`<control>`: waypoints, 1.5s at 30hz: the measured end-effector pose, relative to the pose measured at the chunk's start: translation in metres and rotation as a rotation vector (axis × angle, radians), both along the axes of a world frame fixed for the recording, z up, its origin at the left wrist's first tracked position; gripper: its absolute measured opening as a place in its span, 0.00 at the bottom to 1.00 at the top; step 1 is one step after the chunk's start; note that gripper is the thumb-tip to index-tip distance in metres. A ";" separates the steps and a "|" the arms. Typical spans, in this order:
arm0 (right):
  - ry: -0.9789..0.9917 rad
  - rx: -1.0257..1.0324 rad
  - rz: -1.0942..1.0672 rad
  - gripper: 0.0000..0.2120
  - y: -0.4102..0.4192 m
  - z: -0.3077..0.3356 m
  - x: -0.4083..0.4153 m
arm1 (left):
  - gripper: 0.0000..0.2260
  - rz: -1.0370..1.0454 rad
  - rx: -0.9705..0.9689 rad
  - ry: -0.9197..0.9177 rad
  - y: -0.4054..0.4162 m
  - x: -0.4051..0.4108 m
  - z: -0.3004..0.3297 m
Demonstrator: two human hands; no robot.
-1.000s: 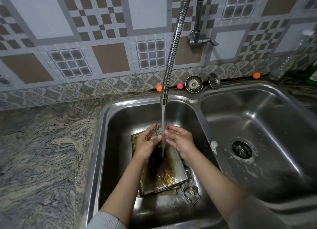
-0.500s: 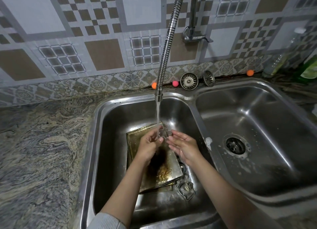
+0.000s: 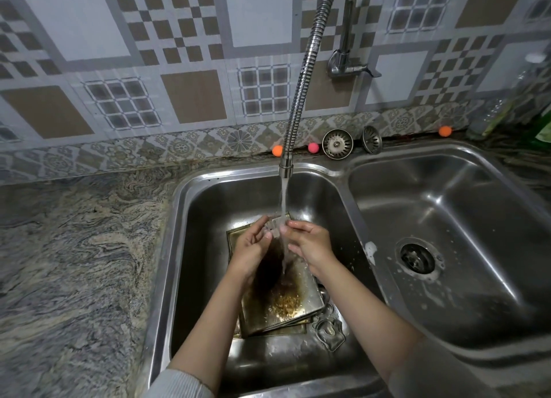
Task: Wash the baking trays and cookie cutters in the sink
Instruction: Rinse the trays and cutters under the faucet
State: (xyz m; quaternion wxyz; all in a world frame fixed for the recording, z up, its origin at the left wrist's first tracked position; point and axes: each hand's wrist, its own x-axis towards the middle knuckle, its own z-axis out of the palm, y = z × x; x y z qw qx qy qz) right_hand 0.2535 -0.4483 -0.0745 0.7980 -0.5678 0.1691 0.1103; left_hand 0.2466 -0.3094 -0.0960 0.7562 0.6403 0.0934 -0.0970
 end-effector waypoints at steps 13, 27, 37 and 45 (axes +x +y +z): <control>0.108 -0.015 0.027 0.05 -0.006 -0.005 -0.003 | 0.14 0.088 -0.042 0.115 -0.022 -0.003 0.007; 0.157 0.147 -0.052 0.07 -0.007 -0.005 -0.013 | 0.06 0.167 0.052 -0.006 -0.043 0.000 0.018; 0.179 0.109 -0.160 0.13 0.005 0.007 -0.007 | 0.09 0.215 0.022 0.116 -0.047 0.004 0.021; 0.143 0.037 -0.057 0.09 0.014 0.015 -0.010 | 0.13 0.102 0.016 0.100 -0.035 -0.003 0.025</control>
